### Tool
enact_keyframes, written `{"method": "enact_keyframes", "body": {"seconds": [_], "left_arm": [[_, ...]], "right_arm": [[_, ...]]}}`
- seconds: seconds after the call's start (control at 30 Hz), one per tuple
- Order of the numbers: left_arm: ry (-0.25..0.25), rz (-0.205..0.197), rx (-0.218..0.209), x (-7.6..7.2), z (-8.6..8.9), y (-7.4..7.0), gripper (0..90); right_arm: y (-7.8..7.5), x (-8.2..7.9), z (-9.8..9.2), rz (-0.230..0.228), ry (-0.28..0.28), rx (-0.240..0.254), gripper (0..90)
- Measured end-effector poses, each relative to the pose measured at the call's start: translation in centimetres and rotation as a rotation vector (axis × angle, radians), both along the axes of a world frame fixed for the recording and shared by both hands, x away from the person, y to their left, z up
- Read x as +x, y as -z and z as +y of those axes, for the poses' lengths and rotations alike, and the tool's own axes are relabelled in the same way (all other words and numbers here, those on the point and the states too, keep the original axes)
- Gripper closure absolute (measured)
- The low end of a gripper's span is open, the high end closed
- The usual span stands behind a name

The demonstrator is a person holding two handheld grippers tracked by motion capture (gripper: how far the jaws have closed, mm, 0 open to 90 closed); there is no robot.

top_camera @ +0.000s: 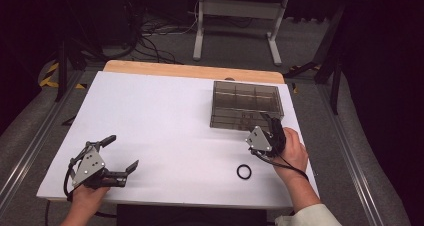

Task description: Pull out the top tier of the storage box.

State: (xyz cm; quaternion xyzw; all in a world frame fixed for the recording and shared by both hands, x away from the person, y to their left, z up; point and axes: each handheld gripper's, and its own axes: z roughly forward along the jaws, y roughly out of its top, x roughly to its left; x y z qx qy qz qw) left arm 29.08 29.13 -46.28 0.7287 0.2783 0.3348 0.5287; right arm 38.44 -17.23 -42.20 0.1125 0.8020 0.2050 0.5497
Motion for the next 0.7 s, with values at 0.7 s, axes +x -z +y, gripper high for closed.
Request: {"method": "enact_keyframes", "body": {"seconds": [0.7], "left_arm": [[0.011,0.002,0.004,0.0,0.0,0.0,0.9]], "right_arm": [[2.2,0.2,1.1,-0.168,0.060,-0.283,46.1]]}}
